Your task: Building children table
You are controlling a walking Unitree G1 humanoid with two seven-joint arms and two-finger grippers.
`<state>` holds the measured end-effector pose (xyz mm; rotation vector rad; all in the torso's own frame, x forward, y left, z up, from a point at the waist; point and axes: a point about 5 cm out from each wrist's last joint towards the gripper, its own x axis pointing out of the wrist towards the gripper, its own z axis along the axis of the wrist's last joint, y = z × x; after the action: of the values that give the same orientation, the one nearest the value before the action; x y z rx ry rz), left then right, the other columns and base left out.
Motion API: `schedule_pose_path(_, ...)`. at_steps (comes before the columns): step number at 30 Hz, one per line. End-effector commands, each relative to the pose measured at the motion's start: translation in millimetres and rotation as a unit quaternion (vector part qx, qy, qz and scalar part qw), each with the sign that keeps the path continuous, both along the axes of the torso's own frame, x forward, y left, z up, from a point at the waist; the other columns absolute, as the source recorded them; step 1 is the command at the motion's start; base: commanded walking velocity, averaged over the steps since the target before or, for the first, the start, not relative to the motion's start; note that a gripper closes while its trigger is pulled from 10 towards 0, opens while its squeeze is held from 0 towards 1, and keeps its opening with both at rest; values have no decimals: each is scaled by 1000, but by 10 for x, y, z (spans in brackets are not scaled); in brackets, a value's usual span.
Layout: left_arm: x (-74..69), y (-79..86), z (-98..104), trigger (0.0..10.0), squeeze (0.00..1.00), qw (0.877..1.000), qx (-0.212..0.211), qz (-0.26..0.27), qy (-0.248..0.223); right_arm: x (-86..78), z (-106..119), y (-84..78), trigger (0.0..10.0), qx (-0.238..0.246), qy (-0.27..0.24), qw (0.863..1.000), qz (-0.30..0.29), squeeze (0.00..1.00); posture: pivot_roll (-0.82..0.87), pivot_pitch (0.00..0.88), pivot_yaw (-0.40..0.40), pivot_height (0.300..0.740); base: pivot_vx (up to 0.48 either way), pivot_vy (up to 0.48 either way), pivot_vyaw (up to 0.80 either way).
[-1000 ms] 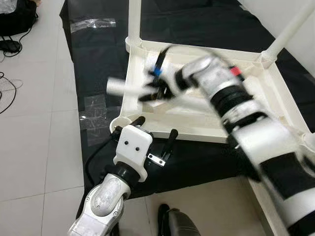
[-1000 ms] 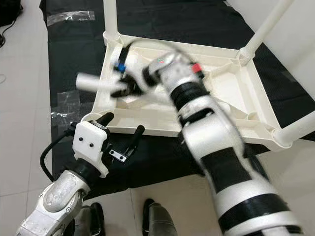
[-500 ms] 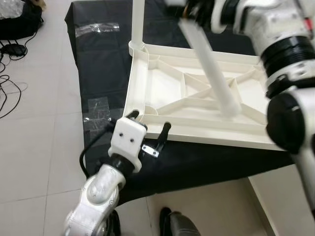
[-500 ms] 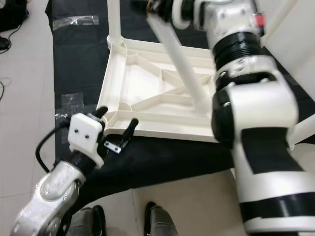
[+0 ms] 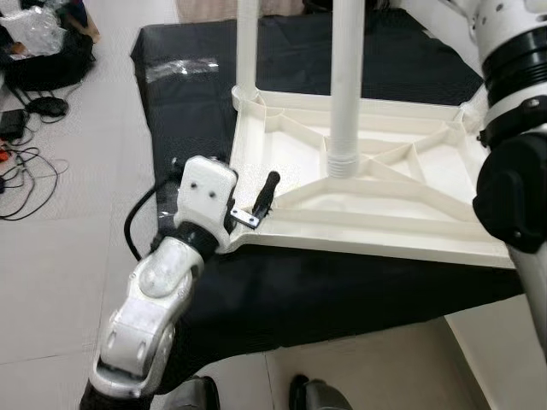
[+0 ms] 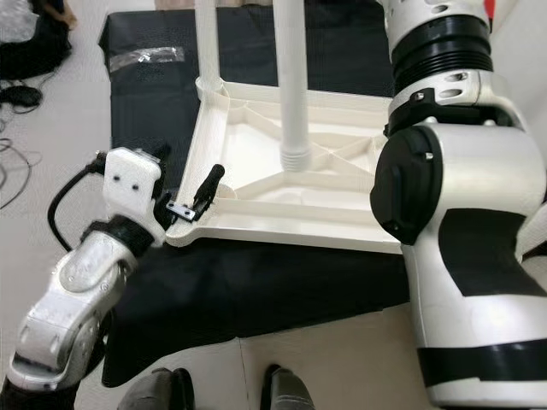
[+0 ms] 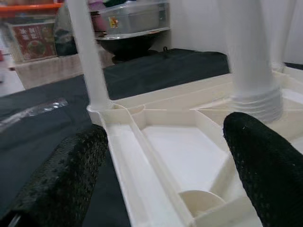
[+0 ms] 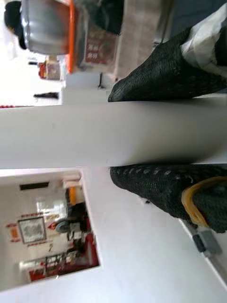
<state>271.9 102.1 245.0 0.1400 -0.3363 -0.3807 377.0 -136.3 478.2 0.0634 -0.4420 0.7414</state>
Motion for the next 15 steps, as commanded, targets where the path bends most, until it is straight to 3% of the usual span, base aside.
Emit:
schedule_pose_path(1, 75, -15, -16, 10000, 0, 1000, 5, -9, 15, -45, 55, 47, 0, 20, -13, 999, 23, 0, 21, 62, -45, 740, 0, 0, 0)
schedule_pose_path(6, 246, -139, 81, 10000, 0, 999, 9, -38, 7, -58, -9, 156, 0, 47, -7, 997, 66, 0, 14, 49, -42, 740, 0, 0, 0)
schedule_pose_path(7, 314, -214, 106, 10000, 0, 998, -5, -64, 14, -67, -62, 239, 0, 55, 0, 994, 90, 0, 12, 47, -39, 740, 0, 0, 0)
schedule_pose_path(11, 354, -338, 119, 10000, 0, 992, -21, -119, 31, -85, -151, 376, 0, 58, 11, 991, 123, 0, 8, 43, -34, 740, 0, 0, 0)
schedule_pose_path(15, 372, -399, 93, 10000, 0, 989, -8, -141, 40, -96, -223, 473, 0, 57, 21, 988, 142, 0, 10, 42, -36, 740, 0, 0, 0)
